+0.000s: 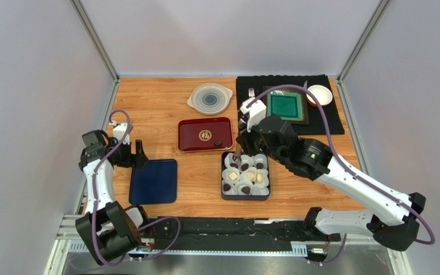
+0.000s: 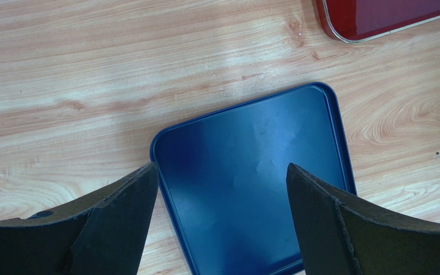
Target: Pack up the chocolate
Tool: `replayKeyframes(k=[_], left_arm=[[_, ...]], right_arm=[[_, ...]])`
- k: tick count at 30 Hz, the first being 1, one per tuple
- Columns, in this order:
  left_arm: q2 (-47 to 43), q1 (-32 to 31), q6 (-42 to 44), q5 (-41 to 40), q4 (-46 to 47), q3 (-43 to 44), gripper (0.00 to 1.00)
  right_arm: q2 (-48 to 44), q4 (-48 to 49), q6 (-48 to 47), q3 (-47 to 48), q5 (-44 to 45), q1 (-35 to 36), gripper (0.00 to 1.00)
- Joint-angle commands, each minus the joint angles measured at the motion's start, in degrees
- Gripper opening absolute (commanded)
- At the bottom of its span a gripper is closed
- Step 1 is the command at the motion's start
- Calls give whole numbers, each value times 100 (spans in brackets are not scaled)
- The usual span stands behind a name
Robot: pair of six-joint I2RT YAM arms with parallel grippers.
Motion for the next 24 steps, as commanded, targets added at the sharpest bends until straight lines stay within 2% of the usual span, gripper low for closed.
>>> replayKeyframes(k=[1,6,10,15,18,24], left_arm=[[-59,64,108,96,31,82,90],[-85,64,117,87,22,73,90],[-77,56,152,61,40,56,90],[-77,64,178,35,66,3,90],[-68,64,152,61,101,-6,90],[2,56,161,35,145,3,90]], right_arm=[[540,701,-575,686,192,-3,22],[1297,1078,-717,1336,-237,-284,20],[1851,1509,-533,1521,-747,-828,19],[2614,1914,-462,1742,-977,-1128,21],[2914,1993,-471,1882,-1029,-1155,23],[3372,2142,-392,1979,-1047,-1225,35]])
